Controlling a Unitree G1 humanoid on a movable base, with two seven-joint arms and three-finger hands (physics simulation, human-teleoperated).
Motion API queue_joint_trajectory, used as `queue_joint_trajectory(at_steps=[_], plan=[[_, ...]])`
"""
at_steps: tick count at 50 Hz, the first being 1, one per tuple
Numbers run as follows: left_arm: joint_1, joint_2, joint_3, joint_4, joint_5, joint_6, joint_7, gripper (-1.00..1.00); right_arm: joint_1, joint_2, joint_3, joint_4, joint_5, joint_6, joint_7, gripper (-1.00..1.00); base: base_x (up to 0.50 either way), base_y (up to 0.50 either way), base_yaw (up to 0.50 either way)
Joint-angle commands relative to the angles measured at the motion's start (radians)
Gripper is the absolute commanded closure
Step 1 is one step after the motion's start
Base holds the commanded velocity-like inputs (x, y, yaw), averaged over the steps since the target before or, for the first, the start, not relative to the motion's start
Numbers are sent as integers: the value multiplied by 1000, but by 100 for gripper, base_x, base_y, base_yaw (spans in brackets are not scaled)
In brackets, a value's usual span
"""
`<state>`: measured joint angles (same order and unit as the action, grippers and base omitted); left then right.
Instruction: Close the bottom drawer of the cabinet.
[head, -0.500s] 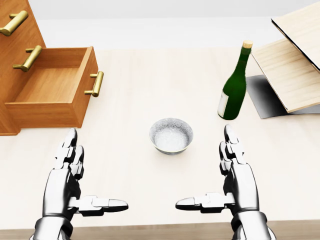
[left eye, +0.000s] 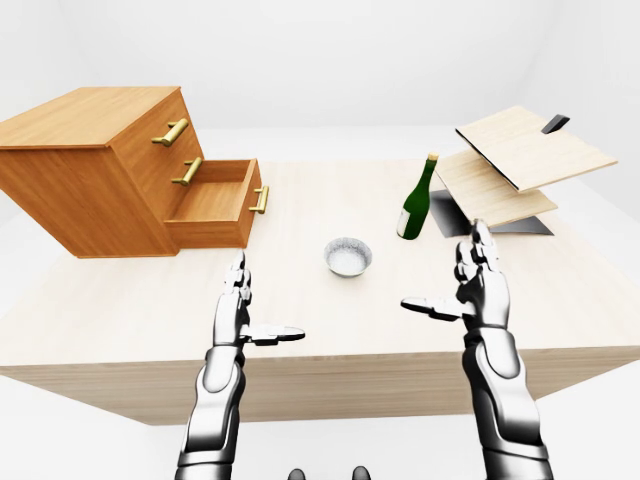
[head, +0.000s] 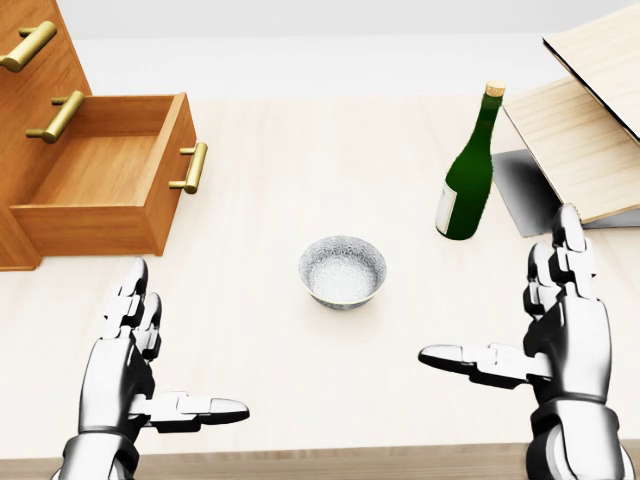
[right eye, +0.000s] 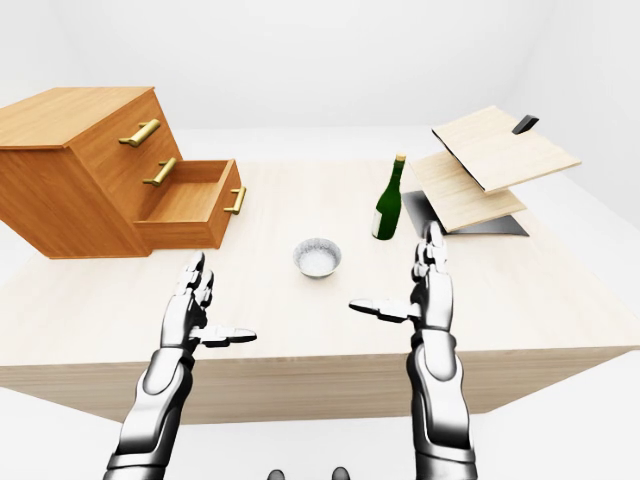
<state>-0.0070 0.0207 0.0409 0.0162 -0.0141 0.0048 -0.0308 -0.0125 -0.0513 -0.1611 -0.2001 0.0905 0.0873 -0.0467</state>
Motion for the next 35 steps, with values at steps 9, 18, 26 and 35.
queue_joint_trajectory(at_steps=[9, 18, 26, 35], plan=[[-9, 3, 6, 29, 6, -20, 1, -100, -52, -85, -264, -127, 251, 0, -244, -100, 0, 0, 0], [-6, 4, 8, 21, 6, -16, 1, -100, -53, -100, -254, -123, 272, 0, -283, -100, 0, 0, 0], [-2, 2, 3, 14, 6, -14, 0, -100, -55, -103, -246, -121, 274, 0, -272, -100, 0, 0, 0], [-5, 4, 8, 33, 3, -27, 0, -100, -56, -104, -241, -102, 265, 0, -258, -100, 19, 0, 0]])
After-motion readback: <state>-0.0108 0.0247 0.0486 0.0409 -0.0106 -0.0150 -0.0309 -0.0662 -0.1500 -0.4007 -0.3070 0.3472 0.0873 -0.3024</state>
